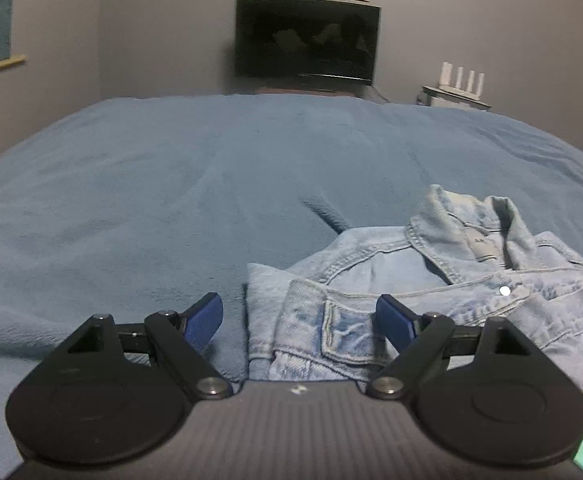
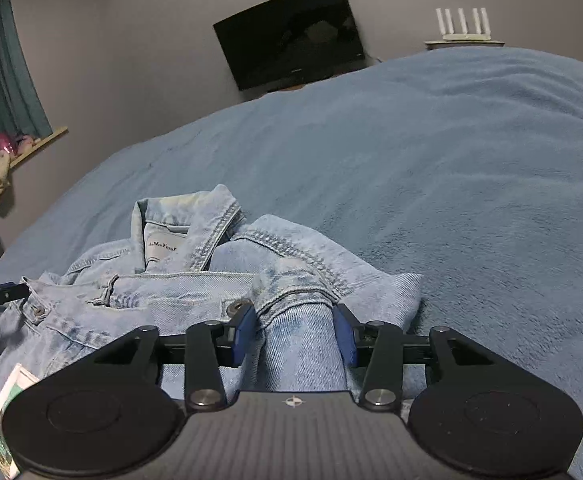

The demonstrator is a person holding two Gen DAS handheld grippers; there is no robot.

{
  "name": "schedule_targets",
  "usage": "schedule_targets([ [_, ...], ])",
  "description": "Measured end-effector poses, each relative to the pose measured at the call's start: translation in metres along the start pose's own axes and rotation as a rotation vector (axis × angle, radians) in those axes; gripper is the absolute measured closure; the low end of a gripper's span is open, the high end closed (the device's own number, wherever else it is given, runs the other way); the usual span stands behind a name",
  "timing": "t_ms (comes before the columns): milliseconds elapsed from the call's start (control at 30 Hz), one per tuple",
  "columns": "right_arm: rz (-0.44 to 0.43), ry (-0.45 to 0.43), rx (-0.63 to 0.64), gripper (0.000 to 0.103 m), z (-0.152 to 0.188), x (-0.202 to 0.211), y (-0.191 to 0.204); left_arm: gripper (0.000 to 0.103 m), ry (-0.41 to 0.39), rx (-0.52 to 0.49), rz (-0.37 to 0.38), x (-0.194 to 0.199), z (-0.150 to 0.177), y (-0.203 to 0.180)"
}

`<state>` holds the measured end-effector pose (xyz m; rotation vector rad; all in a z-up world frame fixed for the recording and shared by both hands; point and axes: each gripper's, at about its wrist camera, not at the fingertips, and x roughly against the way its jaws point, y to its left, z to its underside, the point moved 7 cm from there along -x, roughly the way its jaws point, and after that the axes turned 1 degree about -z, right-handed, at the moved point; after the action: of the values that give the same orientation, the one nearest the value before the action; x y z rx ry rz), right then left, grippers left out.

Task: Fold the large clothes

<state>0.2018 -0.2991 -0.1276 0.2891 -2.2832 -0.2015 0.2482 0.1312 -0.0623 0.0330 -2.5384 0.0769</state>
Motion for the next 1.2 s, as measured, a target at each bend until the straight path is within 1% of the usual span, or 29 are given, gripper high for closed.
schedule_targets([
  [33,-0.005,-0.002,-0.013,0.054,0.0,-0.001,-0.002,0.024,-0.019,-0.021,0.004,0.001,-0.002,-0.002],
  [67,-0.01,-0.006,-0.032,0.054,0.0,-0.001,-0.004,0.029,-0.037,-0.047,0.008,0.003,-0.003,-0.005],
  [100,-0.018,-0.004,-0.048,0.054,0.001,-0.003,-0.005,0.038,-0.044,-0.073,0.025,0.005,-0.003,-0.01],
  [167,-0.028,-0.002,-0.064,0.054,0.002,-0.005,-0.006,0.051,-0.016,-0.091,0.061,0.001,0.0,-0.018],
  [267,-0.039,0.002,-0.075,0.052,0.004,-0.007,-0.003,0.056,0.024,-0.131,0.03,-0.006,0.007,-0.02],
  [300,-0.04,0.002,-0.074,0.051,0.005,-0.007,-0.003,0.061,0.031,-0.13,0.029,-0.008,0.007,-0.021],
  [333,-0.045,0.001,-0.075,0.05,0.006,-0.007,-0.002,0.068,0.032,-0.118,0.025,-0.008,0.006,-0.019],
  [367,-0.05,0.001,-0.073,0.05,0.007,-0.005,0.0,0.089,0.031,-0.103,0.007,-0.007,0.004,-0.016],
  [400,-0.045,-0.012,-0.056,0.06,0.006,-0.003,0.002,0.092,0.028,-0.076,0.017,-0.005,0.002,-0.013],
  [433,-0.048,-0.027,-0.033,0.074,0.004,0.001,0.005,0.097,0.02,-0.037,0.047,-0.003,0.0,-0.01],
  [467,-0.059,-0.047,-0.017,0.077,0.002,0.005,0.009,0.097,0.014,-0.007,0.064,-0.001,-0.003,-0.007],
  [533,-0.071,-0.095,-0.002,0.086,-0.003,0.014,0.014,0.097,0.003,0.023,0.089,0.005,-0.005,-0.003],
  [600,-0.08,-0.13,-0.01,0.087,-0.007,0.02,0.016,0.097,-0.008,0.01,0.076,0.007,-0.004,-0.003],
  [667,-0.094,-0.121,-0.036,0.086,-0.009,0.02,0.014,0.094,-0.005,0.024,0.073,0.008,-0.002,-0.001],
  [700,-0.089,-0.104,-0.054,0.085,-0.008,0.017,0.01,0.084,0.002,0.03,0.079,0.006,0.0,-0.001],
  [733,-0.081,-0.085,-0.068,0.084,-0.007,0.014,0.006,0.076,0.017,0.032,0.081,0.004,0.001,-0.001],
  [767,-0.073,-0.071,-0.073,0.083,-0.005,0.011,0.003,0.062,0.038,0.027,0.085,0.0,0.003,-0.002],
  [800,-0.062,-0.059,-0.079,0.081,-0.004,0.009,0.001,0.061,0.056,0.022,0.089,-0.002,0.005,-0.003],
  [867,-0.053,-0.052,-0.084,0.079,-0.003,0.007,0.0,0.059,0.06,0.009,0.091,-0.004,0.008,-0.004],
  [900,-0.044,-0.049,-0.082,0.075,-0.003,0.006,0.0,0.059,0.061,0.006,0.093,-0.004,0.009,-0.004],
  [933,-0.034,-0.043,-0.081,0.068,-0.003,0.004,-0.001,0.059,0.069,0.006,0.093,-0.005,0.009,-0.004],
  [967,-0.021,-0.038,-0.082,0.065,-0.002,0.002,-0.001,0.059,0.081,0.006,0.096,-0.006,0.01,-0.003],
  [1000,-0.011,-0.032,-0.083,0.059,0.0,0.0,-0.002,0.065,0.092,0.0,0.096,-0.007,0.011,-0.003],
  [1033,-0.011,-0.025,-0.085,0.058,0.001,-0.002,-0.002,0.073,0.097,-0.007,0.108,-0.006,0.011,-0.003],
  [1067,-0.012,-0.025,-0.083,0.058,0.003,-0.003,-0.002,0.08,0.094,-0.019,0.111,-0.005,0.011,-0.003],
  [1100,-0.011,-0.024,-0.08,0.058,0.004,-0.004,-0.002,0.081,0.082,-0.031,0.117,-0.002,0.01,-0.003],
  [1133,-0.011,-0.028,-0.072,0.06,0.004,-0.003,-0.001,0.082,0.068,-0.039,0.119,0.0,0.01,-0.003],
  [1167,0.0,-0.039,-0.057,0.064,0.004,-0.001,0.001,0.082,0.05,-0.045,0.117,0.003,0.009,-0.004],
  [1200,0.01,-0.054,-0.035,0.073,0.003,0.002,0.003,0.082,0.022,-0.046,0.112,0.008,0.007,-0.005],
])
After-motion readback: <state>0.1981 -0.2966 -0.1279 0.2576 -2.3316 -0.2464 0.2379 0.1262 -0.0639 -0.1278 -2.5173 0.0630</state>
